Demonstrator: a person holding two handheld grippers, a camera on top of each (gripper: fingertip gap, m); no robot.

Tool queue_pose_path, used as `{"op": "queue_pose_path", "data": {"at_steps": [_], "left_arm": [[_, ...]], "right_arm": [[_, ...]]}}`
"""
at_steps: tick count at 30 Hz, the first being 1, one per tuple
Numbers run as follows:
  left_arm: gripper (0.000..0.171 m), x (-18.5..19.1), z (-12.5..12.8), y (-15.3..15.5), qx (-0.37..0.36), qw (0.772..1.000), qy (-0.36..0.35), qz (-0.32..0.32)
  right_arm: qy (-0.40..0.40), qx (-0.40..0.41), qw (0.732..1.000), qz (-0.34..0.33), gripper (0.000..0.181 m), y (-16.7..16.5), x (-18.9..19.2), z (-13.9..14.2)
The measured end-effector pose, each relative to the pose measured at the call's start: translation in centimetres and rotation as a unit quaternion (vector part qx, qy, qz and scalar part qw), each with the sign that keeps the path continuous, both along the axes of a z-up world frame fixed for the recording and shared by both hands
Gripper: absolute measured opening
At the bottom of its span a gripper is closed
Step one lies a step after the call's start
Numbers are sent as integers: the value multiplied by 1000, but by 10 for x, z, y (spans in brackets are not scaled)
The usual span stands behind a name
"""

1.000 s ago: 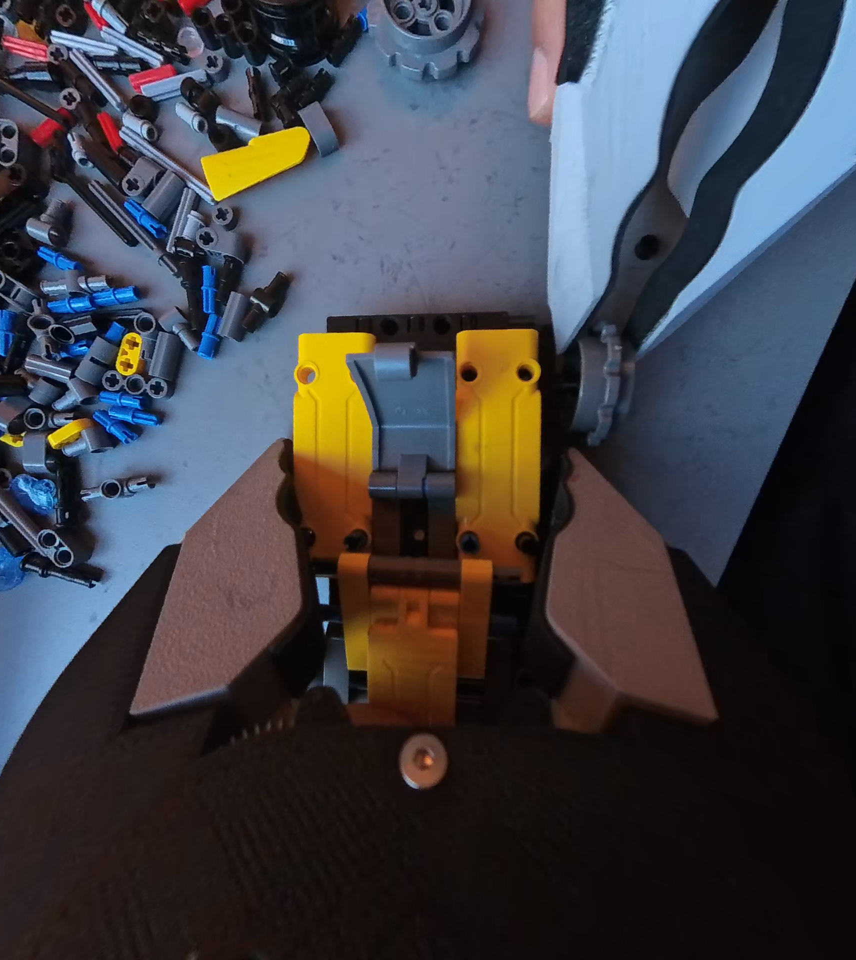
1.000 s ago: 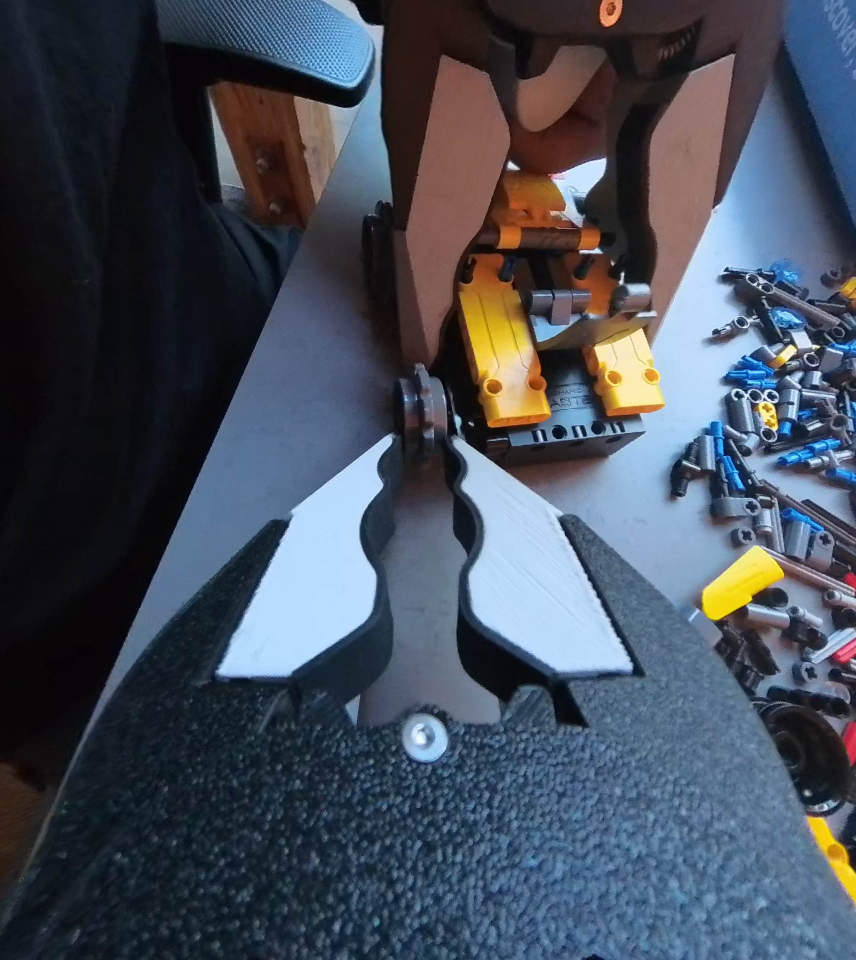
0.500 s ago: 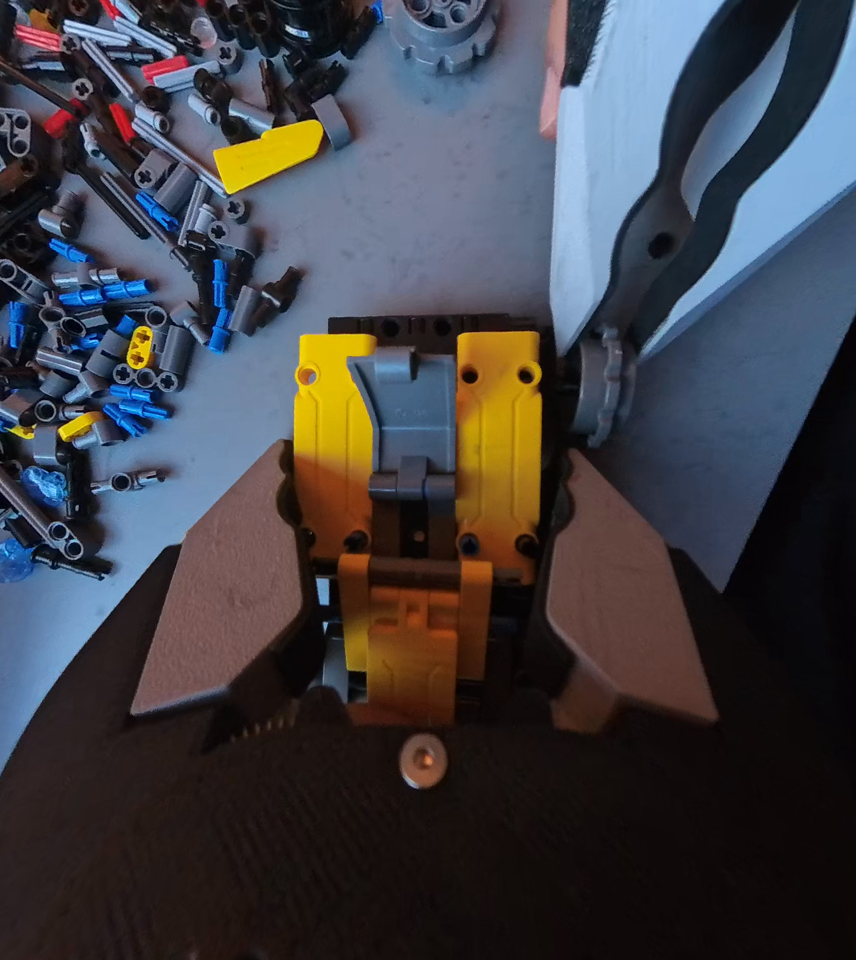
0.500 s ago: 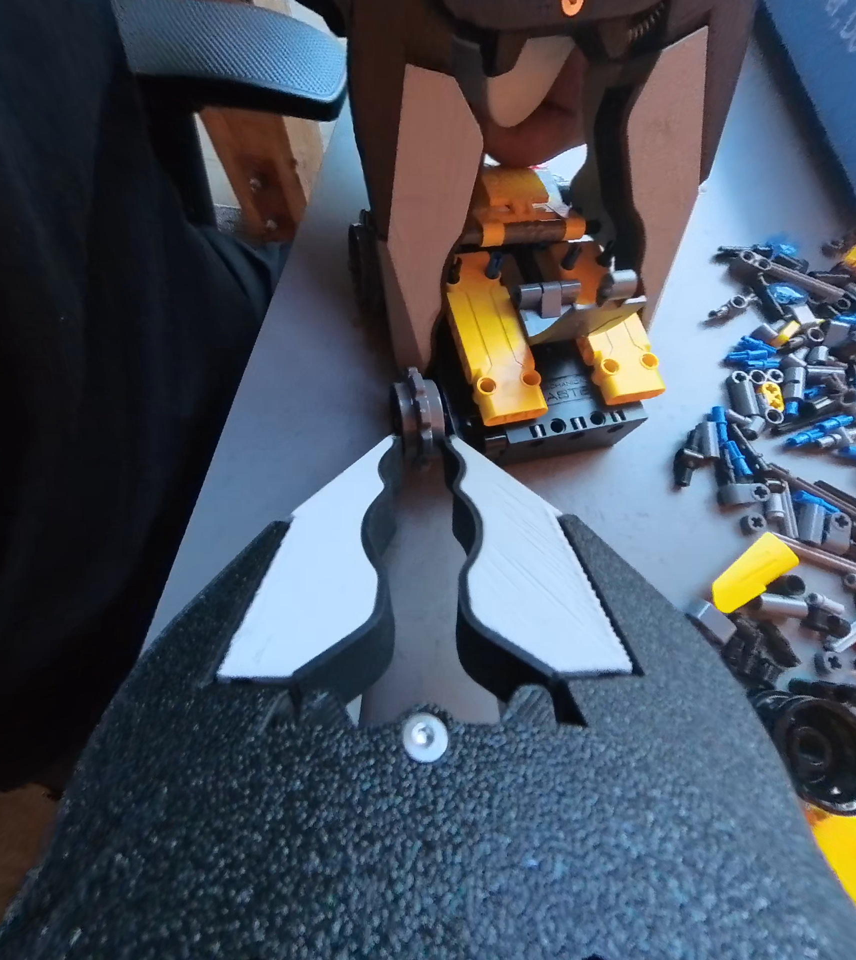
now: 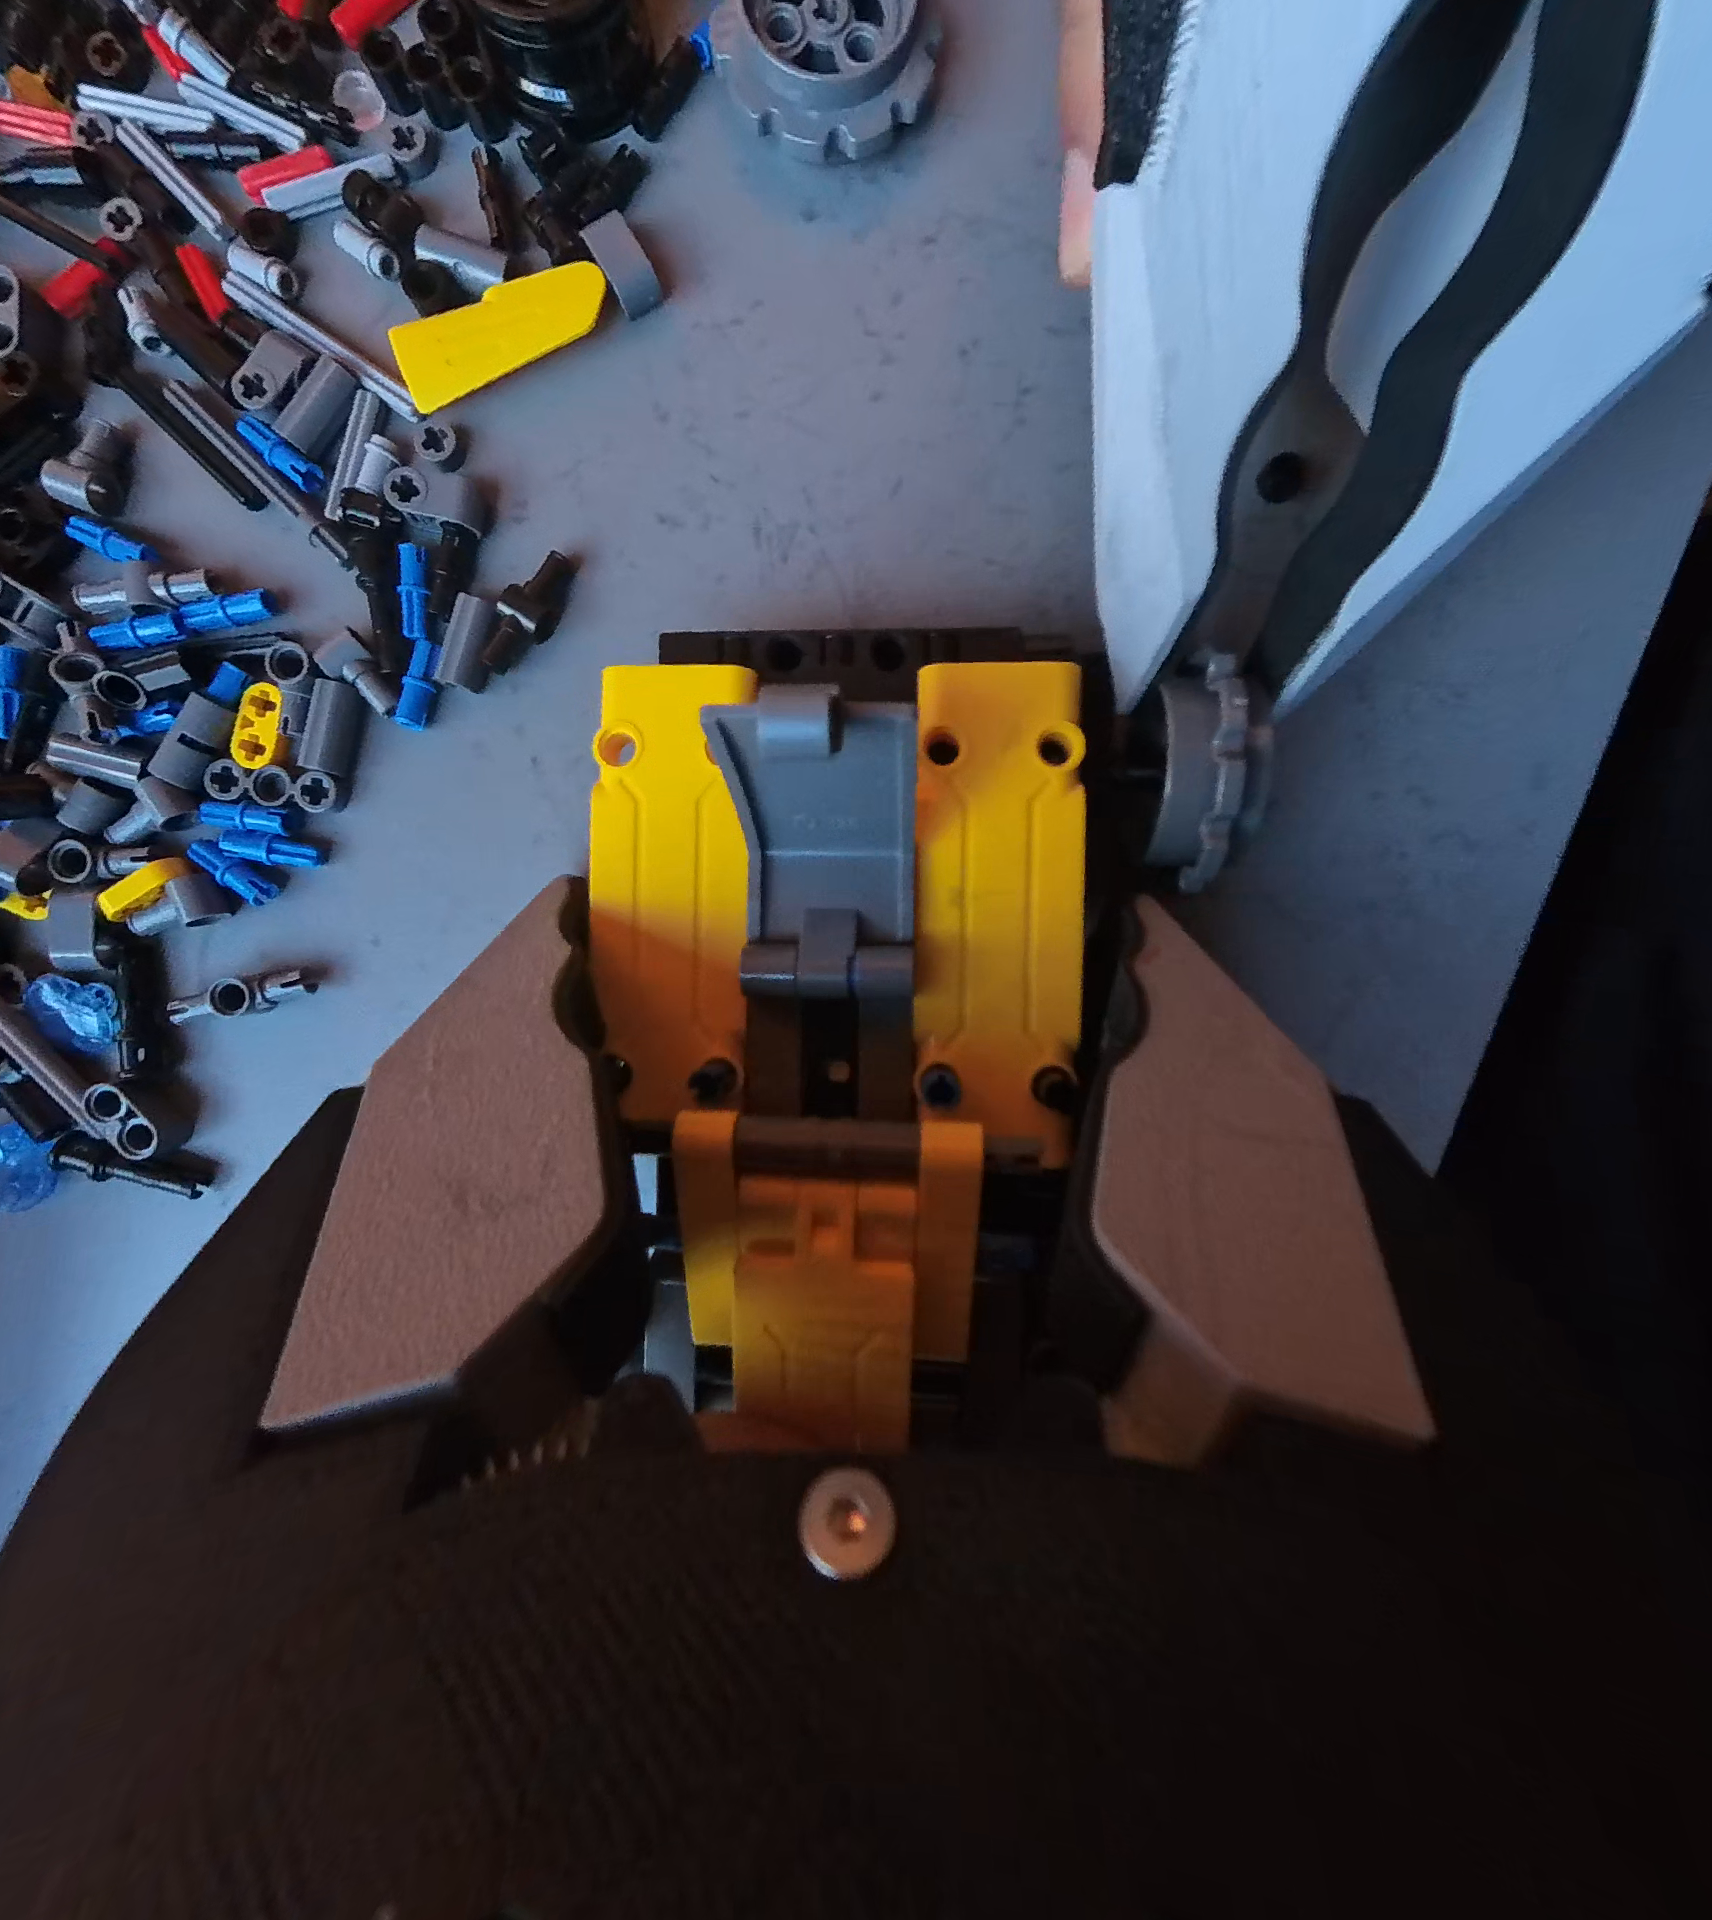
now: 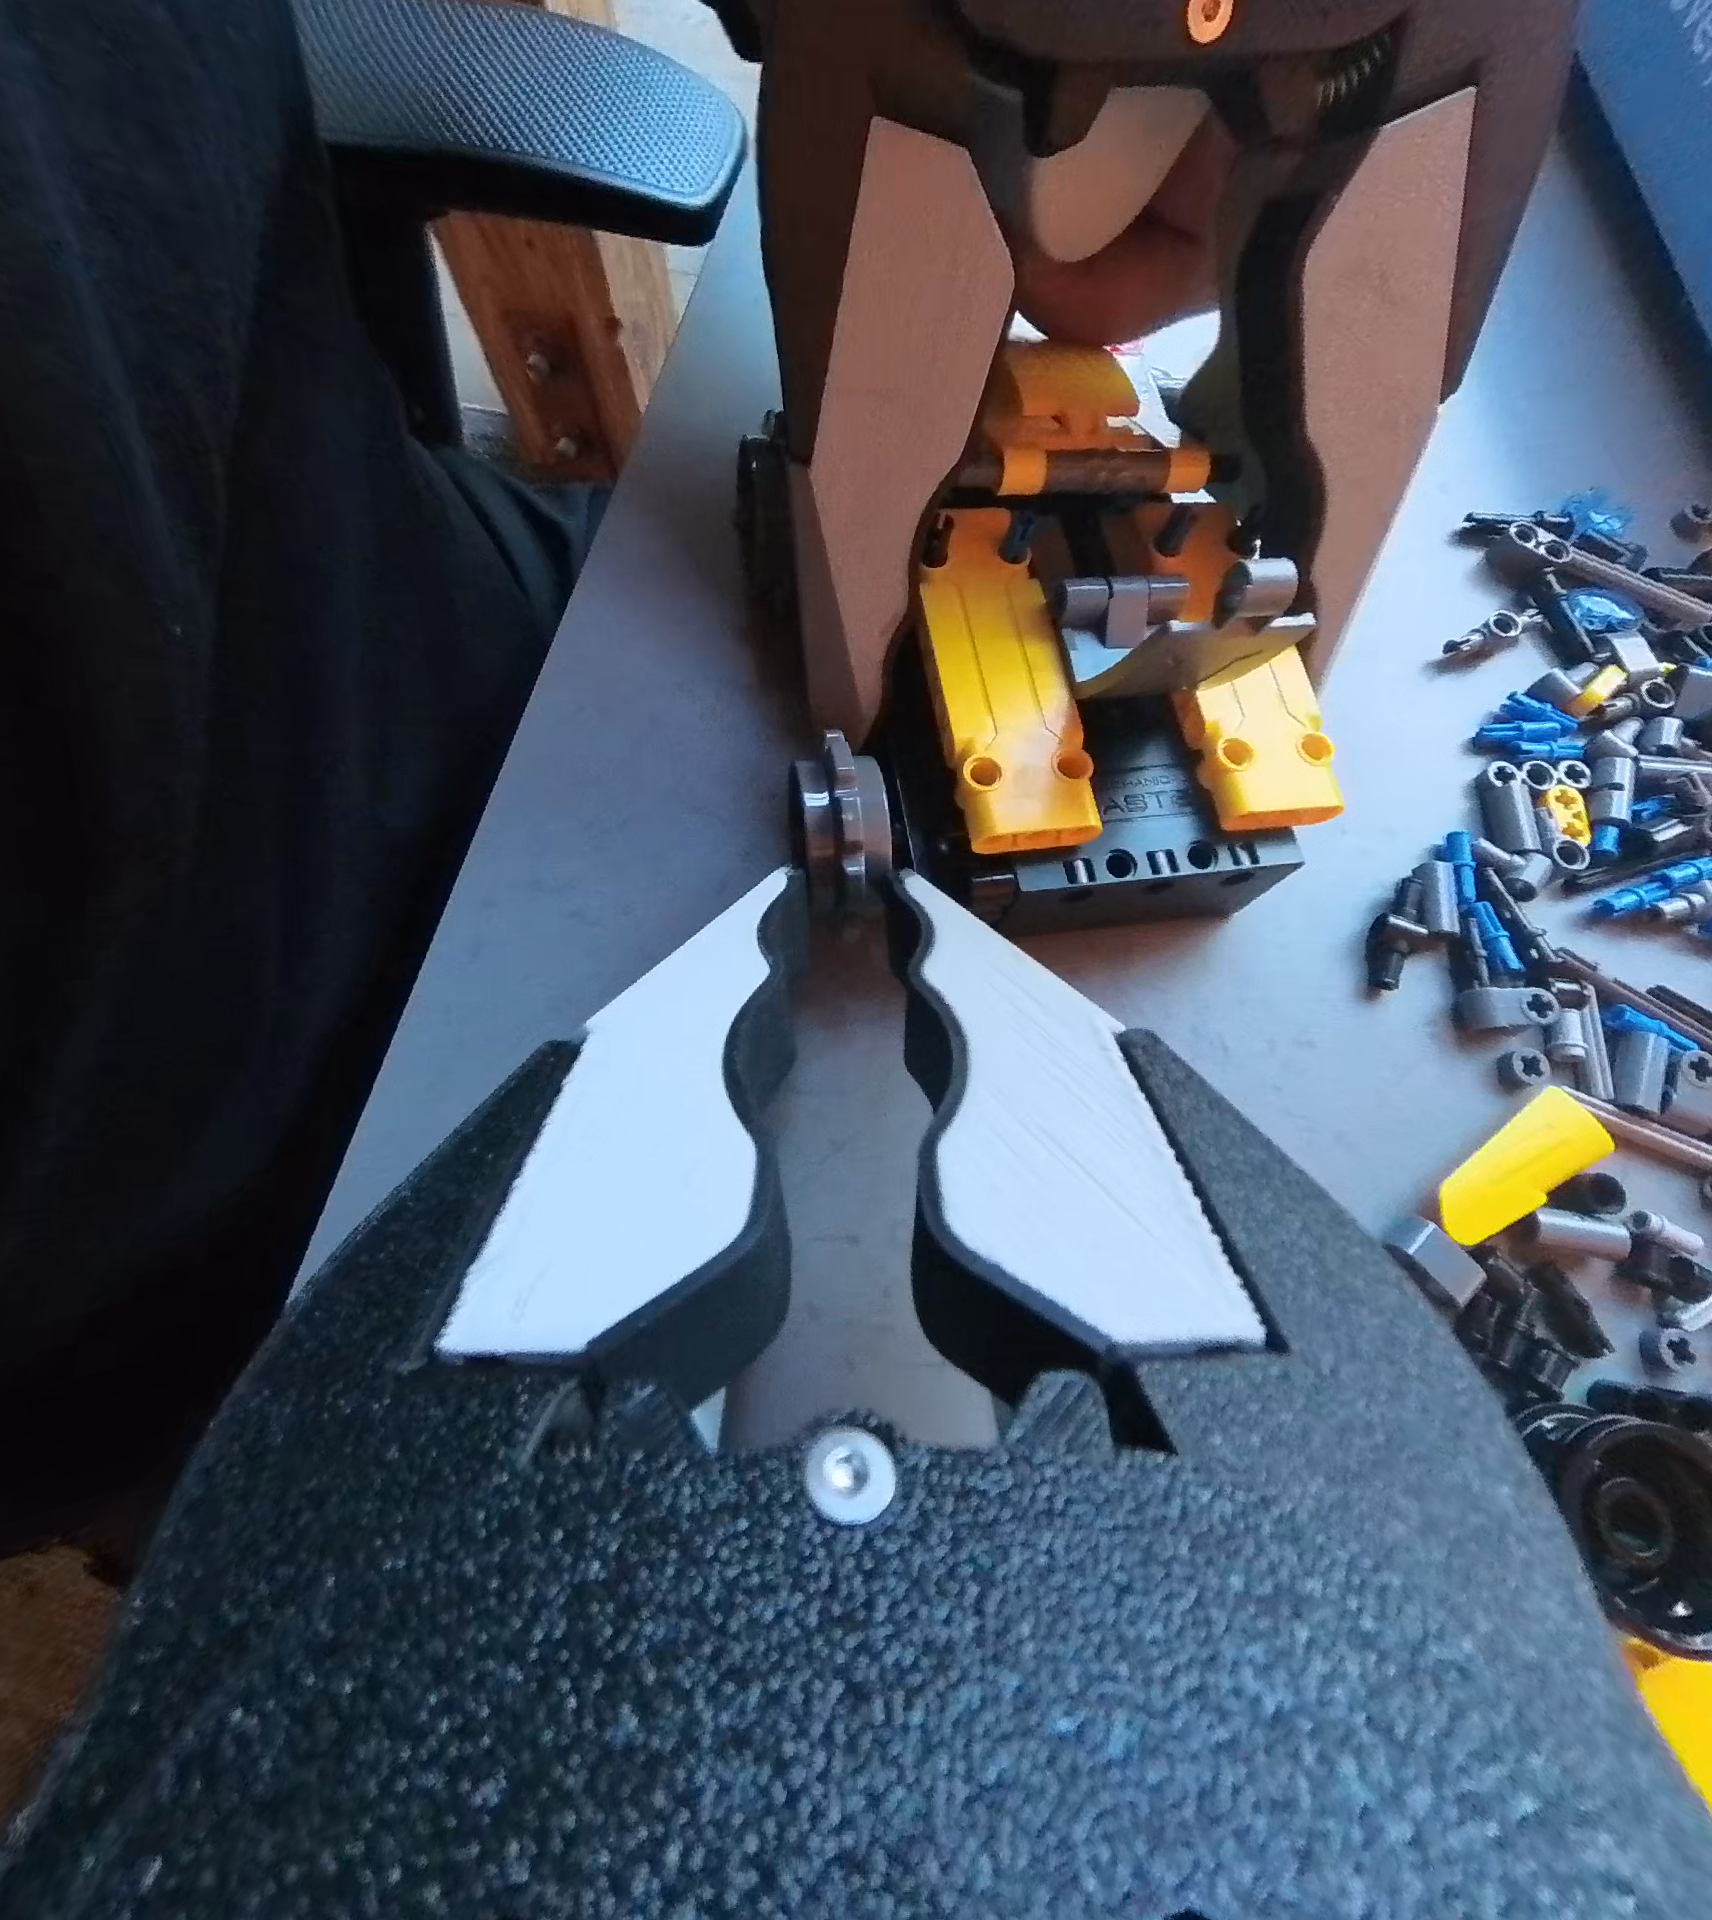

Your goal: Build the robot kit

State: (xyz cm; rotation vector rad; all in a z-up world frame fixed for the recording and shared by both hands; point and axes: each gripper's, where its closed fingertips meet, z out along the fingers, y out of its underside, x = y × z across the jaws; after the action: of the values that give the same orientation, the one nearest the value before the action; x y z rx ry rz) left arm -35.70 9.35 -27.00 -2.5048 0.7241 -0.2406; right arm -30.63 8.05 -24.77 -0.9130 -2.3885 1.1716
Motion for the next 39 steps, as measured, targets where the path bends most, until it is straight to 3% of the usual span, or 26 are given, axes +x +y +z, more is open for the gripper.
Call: {"op": "queue_pose_path", "data": {"at_steps": [7, 11, 15, 19, 21, 23, 29, 32, 39], "left_arm": [[96, -1, 1, 1, 4, 1000, -1, 9], [97, -3, 3, 2, 15, 1000, -3, 16], [97, -5, 3, 2, 18, 1000, -1, 20], [97, -14, 1, -8, 0, 1000, 10, 15], [97, -14, 1, -11, 4, 1000, 8, 17], [96, -14, 1, -11, 6, 1000, 8, 21], [96, -16, 0, -10, -1, 999, 15, 40], [96, -16, 0, -11, -1, 999, 16, 49], [96, -15, 1, -11, 3, 999, 10, 47]], "right_arm": [[-2, 1, 1000, 8, 16, 2, 1, 1], [-14, -13, 1000, 24, 30, 0, 4, 5], [-57, -77, 995, 12, 28, 4, 2, 8], [-7, -134, 989, -70, 16, 46, -12, 42], [54, -75, 987, -130, 17, 85, -32, 56], [55, 18, 989, -137, 14, 112, -55, 53], [-3, 241, 970, 7, 10, 123, -109, 12], [-45, 293, 951, 86, 9, 123, -110, -6], [-114, 317, 925, 173, 0, 117, -105, -22]]}}
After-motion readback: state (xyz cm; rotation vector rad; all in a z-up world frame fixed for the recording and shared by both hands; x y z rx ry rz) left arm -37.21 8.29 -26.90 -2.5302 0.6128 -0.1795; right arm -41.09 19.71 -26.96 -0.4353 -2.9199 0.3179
